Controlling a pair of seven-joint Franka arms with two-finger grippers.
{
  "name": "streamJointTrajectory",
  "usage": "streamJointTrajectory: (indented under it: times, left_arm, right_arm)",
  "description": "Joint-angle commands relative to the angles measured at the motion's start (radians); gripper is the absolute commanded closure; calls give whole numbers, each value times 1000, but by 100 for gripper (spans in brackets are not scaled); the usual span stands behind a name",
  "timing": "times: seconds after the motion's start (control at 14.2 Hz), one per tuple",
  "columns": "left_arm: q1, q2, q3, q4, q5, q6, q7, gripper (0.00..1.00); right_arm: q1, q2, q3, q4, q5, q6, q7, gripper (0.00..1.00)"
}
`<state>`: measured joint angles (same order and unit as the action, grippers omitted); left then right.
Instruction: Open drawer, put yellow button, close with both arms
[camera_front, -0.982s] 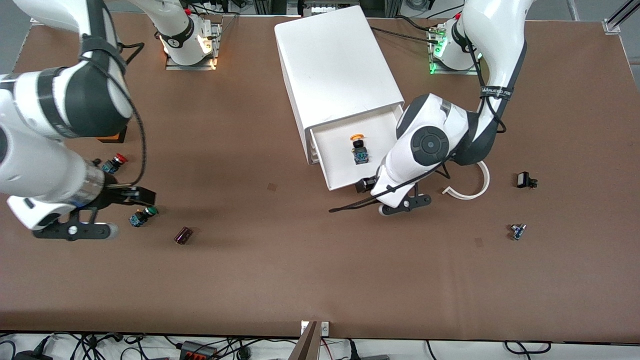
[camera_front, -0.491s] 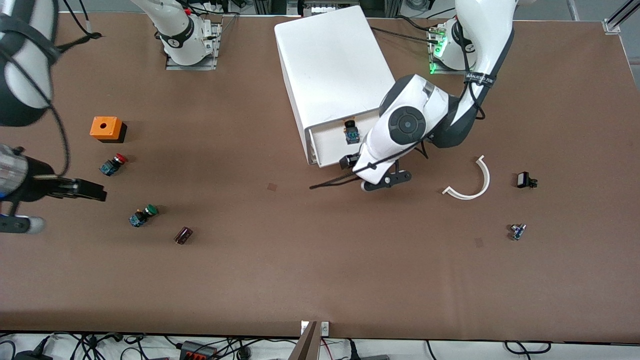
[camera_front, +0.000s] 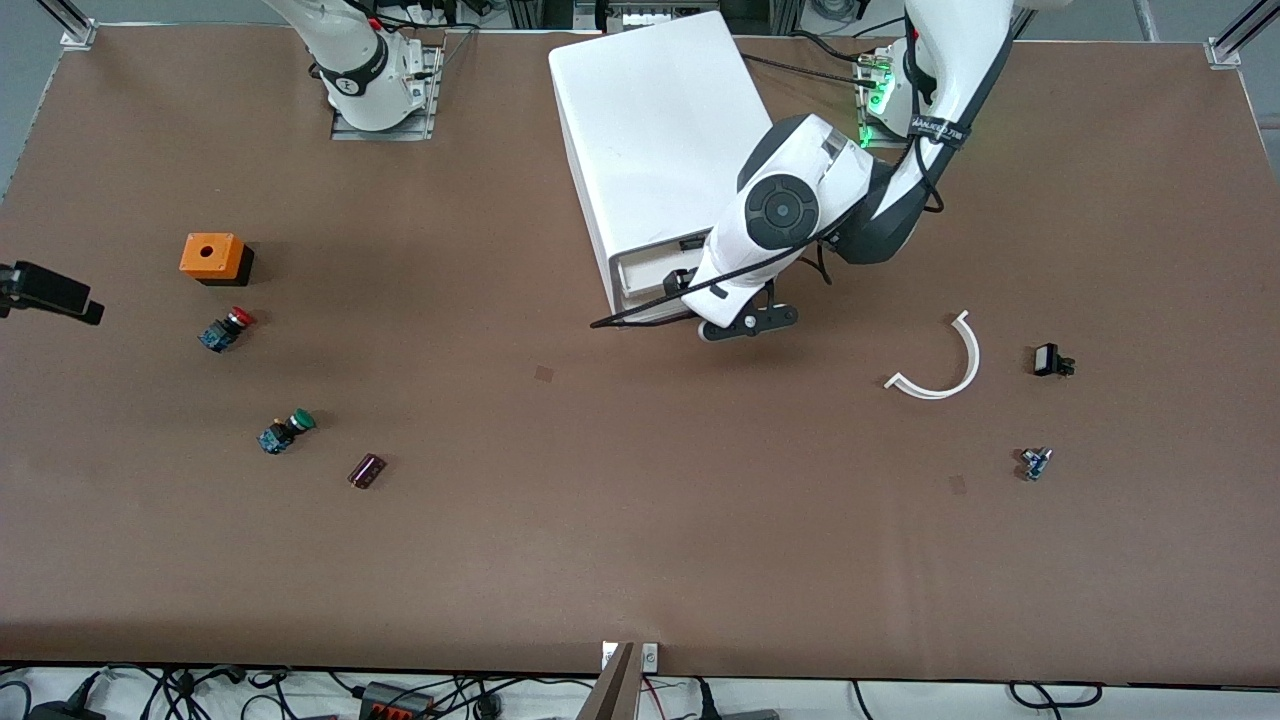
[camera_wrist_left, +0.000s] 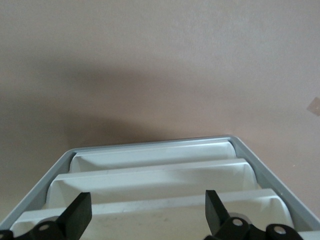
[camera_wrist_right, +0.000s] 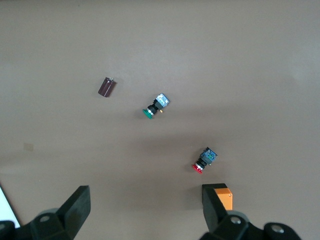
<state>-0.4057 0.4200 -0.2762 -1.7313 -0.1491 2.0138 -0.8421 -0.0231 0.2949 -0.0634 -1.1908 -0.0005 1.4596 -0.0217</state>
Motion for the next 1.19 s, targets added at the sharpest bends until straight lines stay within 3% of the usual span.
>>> streamJointTrajectory:
  times: [0.0,0.21,0.49,0.77,1.12]
  left_arm:
    - [7,-47,-30,-57,-20,-13,-5,0]
    - [8,-61,-55,-63,-20,-15,-6,0]
    - [15,-69,-60,-80,-20,-17,-14,0]
    - [117,-76,-49,-21,9,-24,35,0]
    - [258,-76,-51,162,271,-272,173,0]
  right_arm:
    - [-27,-42,45,-72,-27,34,-11,0]
    - [-21,-80,43,-126,-32,33,-6,0]
    - [-20,-268,45,-421,-30,166,-6,0]
    - [-20,-286,46,-441,-21,133,-17,0]
    - [-17,-278,46,-434,-18,128,-47,0]
